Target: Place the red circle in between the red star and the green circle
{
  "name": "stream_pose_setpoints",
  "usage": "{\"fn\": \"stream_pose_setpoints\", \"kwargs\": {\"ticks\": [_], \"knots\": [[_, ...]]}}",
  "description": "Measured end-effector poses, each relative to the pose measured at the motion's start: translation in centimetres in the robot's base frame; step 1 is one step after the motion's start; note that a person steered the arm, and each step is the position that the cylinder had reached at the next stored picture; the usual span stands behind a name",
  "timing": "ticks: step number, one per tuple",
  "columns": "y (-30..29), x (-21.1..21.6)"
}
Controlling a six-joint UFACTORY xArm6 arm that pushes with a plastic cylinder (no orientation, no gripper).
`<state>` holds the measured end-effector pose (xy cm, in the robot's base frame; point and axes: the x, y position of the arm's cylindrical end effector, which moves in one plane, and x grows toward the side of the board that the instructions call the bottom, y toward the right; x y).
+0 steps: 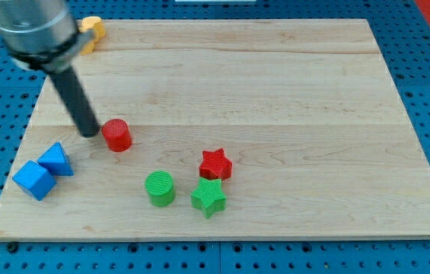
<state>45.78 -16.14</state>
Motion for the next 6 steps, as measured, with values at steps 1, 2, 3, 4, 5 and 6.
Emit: {"fn": "stream_pose_setpoints", "kwargs": {"ticks": [1, 2, 3, 4, 5, 6], "knots": [[3.4, -0.1], [5.4, 4.1], [6.8, 1.8], [7.0, -1.2], [8.4, 1.4], [8.2, 1.2]]}}
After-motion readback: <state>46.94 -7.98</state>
